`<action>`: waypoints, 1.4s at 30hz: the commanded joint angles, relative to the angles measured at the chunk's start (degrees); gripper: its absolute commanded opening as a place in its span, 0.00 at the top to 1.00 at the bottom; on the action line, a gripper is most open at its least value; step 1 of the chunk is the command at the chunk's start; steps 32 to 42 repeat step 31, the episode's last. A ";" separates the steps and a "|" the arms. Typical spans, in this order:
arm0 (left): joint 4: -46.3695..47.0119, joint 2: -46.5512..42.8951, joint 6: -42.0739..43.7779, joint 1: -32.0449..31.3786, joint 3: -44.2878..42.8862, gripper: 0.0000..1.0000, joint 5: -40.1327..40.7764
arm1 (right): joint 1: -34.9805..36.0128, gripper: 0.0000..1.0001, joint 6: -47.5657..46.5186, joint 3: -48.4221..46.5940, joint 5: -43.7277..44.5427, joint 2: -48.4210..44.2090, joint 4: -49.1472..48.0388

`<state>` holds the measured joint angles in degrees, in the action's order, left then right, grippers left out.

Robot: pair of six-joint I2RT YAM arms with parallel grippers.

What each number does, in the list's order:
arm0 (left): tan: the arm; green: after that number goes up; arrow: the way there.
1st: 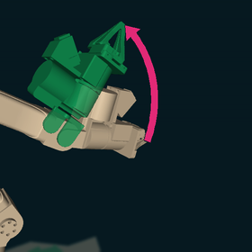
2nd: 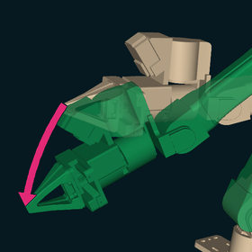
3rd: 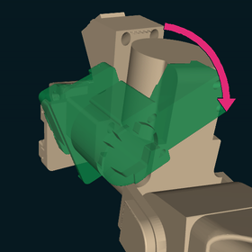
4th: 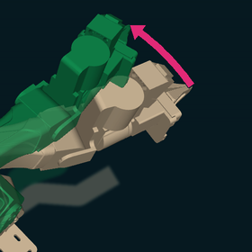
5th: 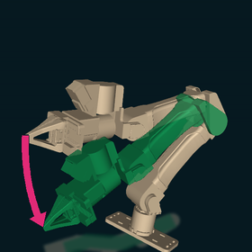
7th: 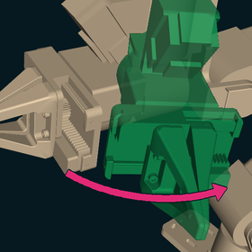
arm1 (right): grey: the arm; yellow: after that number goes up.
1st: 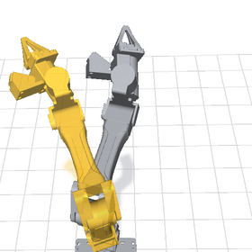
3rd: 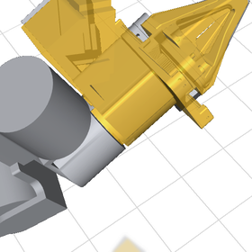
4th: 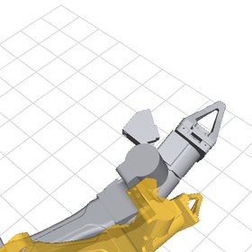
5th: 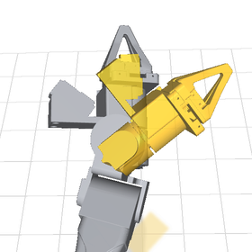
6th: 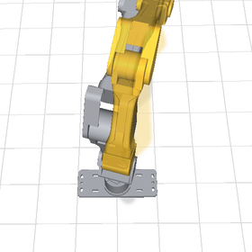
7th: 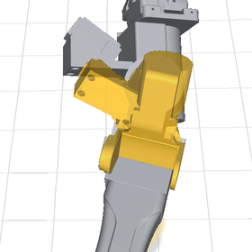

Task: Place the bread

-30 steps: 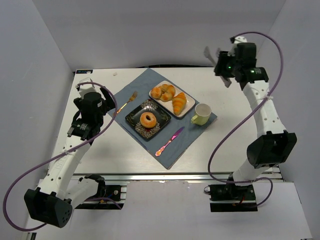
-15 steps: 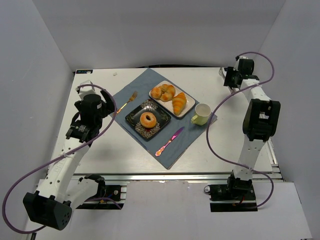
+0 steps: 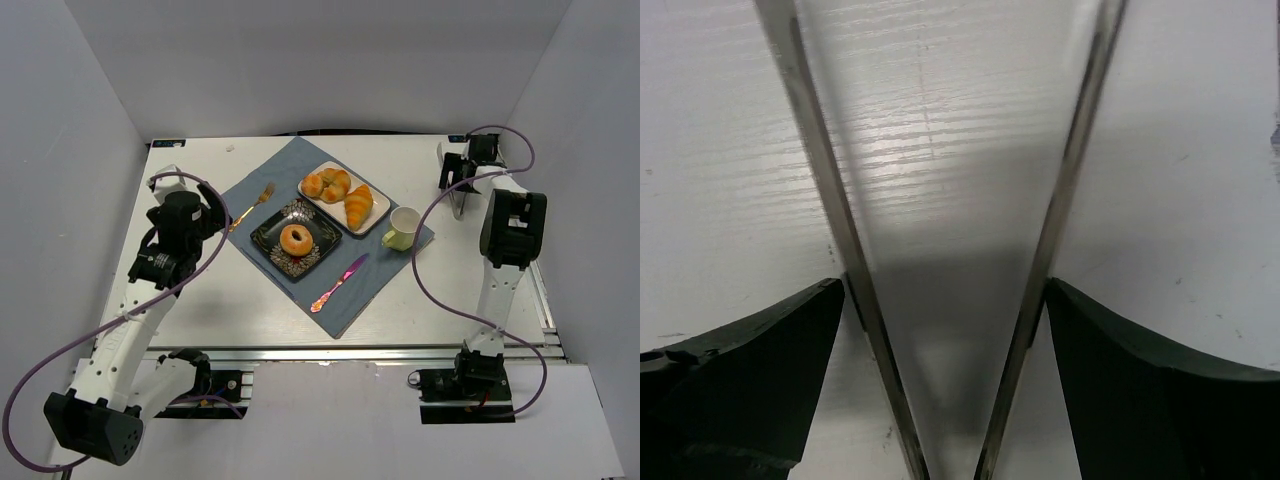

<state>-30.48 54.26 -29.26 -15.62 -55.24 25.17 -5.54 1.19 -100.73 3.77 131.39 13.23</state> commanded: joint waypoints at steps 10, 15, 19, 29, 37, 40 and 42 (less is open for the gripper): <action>4.98 -0.03 -0.36 -0.29 -1.89 0.02 1.37 | -0.53 0.11 9.25 2.70 3.44 -26.31 8.64; 9.82 0.14 -0.45 -0.20 0.57 0.02 1.90 | 1.14 0.11 15.50 19.31 -3.23 -42.60 11.02; 15.35 1.20 -1.59 -0.20 2.94 0.02 2.69 | 2.02 0.11 19.64 29.35 -4.74 -52.79 15.49; 20.72 7.35 0.86 -0.20 1.54 0.02 -1.70 | 2.46 0.10 18.58 36.22 0.62 -61.61 15.95; 20.99 7.70 1.39 -0.20 1.63 0.02 -1.79 | 2.55 0.10 18.50 35.52 1.06 -61.00 15.86; 20.99 7.70 1.39 -0.20 1.63 0.02 -1.79 | 2.55 0.10 18.50 35.52 1.06 -61.00 15.86; 20.99 7.70 1.39 -0.20 1.63 0.02 -1.79 | 2.55 0.10 18.50 35.52 1.06 -61.00 15.86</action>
